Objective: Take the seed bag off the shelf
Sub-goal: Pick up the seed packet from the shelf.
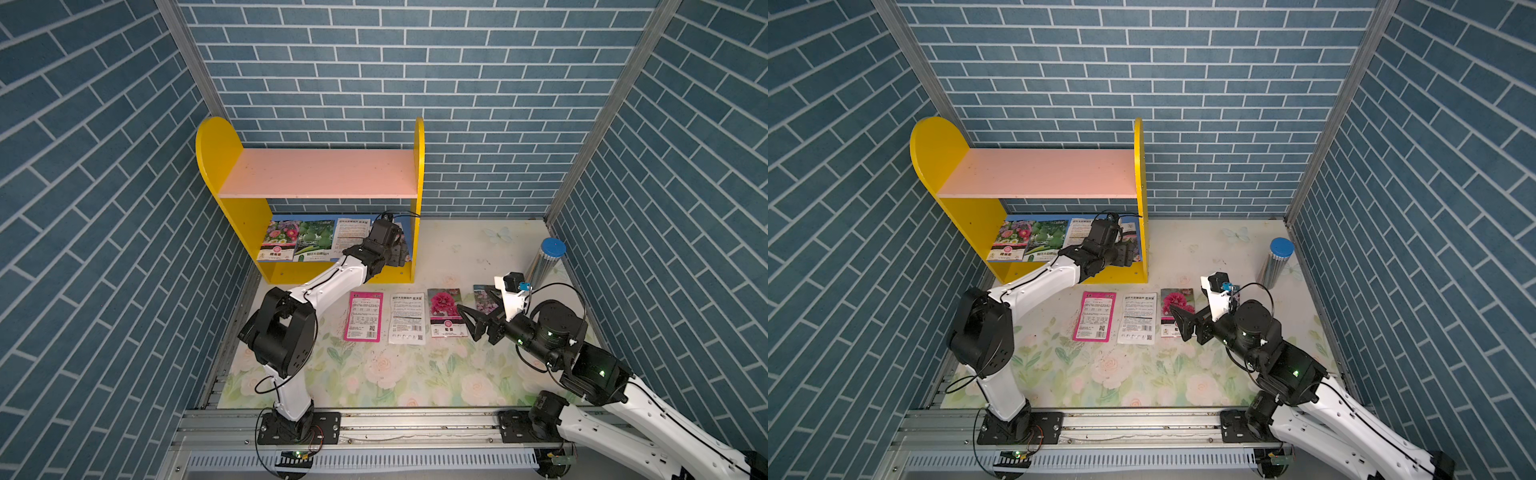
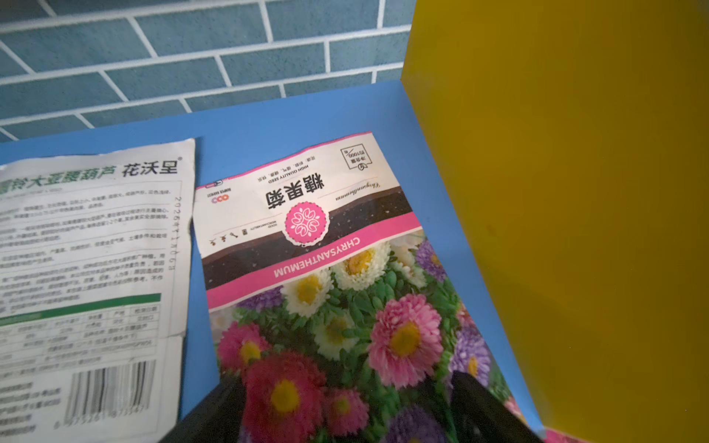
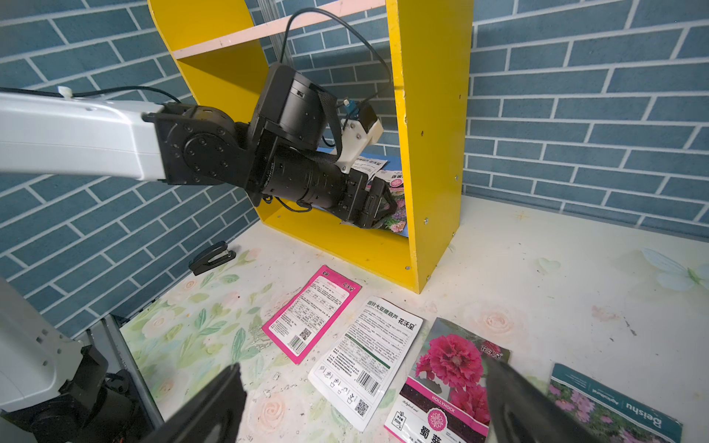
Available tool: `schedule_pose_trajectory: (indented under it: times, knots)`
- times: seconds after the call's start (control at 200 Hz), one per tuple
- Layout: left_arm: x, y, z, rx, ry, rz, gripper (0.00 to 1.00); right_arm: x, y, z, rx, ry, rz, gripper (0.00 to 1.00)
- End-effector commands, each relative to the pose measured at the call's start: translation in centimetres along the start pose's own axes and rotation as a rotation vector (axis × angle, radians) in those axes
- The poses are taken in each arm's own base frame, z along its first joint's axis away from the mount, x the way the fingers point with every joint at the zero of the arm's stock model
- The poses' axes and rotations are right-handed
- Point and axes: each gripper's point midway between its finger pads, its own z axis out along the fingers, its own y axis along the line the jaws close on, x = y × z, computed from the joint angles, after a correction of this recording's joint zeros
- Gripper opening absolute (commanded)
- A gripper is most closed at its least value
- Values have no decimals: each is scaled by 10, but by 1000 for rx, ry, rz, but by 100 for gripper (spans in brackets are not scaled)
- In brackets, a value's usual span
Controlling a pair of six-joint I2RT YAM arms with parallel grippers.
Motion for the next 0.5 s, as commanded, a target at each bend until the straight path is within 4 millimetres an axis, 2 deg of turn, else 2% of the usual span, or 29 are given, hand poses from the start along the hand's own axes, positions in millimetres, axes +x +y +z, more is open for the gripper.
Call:
schedule_pose_trajectory:
  times: [0.0, 0.065, 0.195, 0.37, 0.495]
  knots:
    - [-27, -10, -32, 70, -74, -22, 91, -2, -1, -1, 6, -13, -12, 99]
    - [-34, -15, -43, 113, -86, -41, 91, -3, -1, 0, 3, -15, -10, 99]
    - [-29, -17, -63, 163, -76, -88, 92, -6, 2, 2, -8, -30, -7, 99]
    - [-11, -6, -91, 239, -63, -220, 95, -9, 7, 8, -32, -32, -11, 99]
    - [11, 4, -97, 377, -22, -351, 96, -7, 9, 11, -44, -30, -11, 99]
